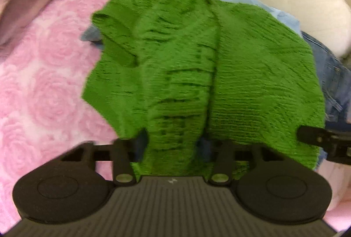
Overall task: Fold clothes
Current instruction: 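Reach both grippers into the green sweater and grasp it, then lift the green sweater off the pile and drop it on the open bed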
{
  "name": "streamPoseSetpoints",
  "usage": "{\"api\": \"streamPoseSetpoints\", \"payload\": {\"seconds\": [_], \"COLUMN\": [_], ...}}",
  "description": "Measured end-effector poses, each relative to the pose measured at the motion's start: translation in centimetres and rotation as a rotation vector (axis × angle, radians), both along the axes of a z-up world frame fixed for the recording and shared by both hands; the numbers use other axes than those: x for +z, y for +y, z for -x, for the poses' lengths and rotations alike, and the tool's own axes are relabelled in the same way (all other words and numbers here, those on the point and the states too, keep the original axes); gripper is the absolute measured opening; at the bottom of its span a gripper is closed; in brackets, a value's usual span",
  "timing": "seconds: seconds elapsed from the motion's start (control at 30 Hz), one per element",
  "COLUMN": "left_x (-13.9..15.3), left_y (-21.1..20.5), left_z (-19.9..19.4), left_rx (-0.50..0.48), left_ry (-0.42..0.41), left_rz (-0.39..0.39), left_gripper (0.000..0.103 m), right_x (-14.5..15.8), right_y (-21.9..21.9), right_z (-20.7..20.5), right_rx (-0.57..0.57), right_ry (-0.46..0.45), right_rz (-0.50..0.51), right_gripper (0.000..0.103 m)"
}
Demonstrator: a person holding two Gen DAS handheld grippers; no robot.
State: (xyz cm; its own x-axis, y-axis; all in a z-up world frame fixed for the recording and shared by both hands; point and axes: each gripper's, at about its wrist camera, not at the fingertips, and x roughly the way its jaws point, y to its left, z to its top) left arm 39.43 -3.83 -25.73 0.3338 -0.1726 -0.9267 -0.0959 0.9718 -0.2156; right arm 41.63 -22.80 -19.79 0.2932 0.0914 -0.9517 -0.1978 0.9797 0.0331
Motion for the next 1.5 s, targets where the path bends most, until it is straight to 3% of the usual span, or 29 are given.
{"api": "streamPoseSetpoints", "payload": {"seconds": [0.1, 0.27, 0.5, 0.77, 0.93, 1.2, 1.27, 1.37, 1.5], "left_x": [0.5, 4.0, 12.5, 23.3, 30.5, 36.5, 35.5, 31.9, 27.3], "left_y": [-0.6, -0.3, 2.9, 7.1, 9.7, 15.0, 17.1, 19.7, 20.6], "left_z": [0.2, 2.2, 8.6, 21.7, 31.8, 45.7, 49.6, 54.4, 61.5], "left_rx": [-0.03, -0.02, 0.086, 0.269, 0.361, 0.499, 0.613, 0.742, 0.852], "left_ry": [-0.024, -0.138, -0.294, -0.508, -0.643, -0.664, -0.586, -0.392, -0.236], "left_rz": [-0.022, -0.031, 0.023, 0.004, -0.114, -0.303, -0.346, -0.404, -0.366], "left_gripper": [0.006, 0.005, 0.005, 0.005, 0.005, 0.005, 0.007, 0.008, 0.009], "right_x": [0.2, 1.5, 4.2, 7.9, 10.7, 14.2, 14.7, 15.3, 15.4], "right_y": [0.7, 1.5, 4.2, 10.7, 15.4, 21.3, 22.0, 23.1, 24.4], "right_z": [-0.3, -0.1, 2.0, 9.1, 16.0, 28.6, 31.4, 35.3, 40.6], "right_rx": [0.007, 0.033, 0.128, 0.362, 0.524, 0.727, 0.748, 0.768, 0.819], "right_ry": [-0.001, -0.024, -0.053, -0.081, -0.095, -0.104, -0.099, -0.091, -0.066], "right_rz": [0.0, -0.011, -0.049, -0.139, -0.217, -0.324, -0.344, -0.364, -0.367], "right_gripper": [0.069, 0.069, 0.07, 0.07, 0.07, 0.07, 0.07, 0.07, 0.07]}}
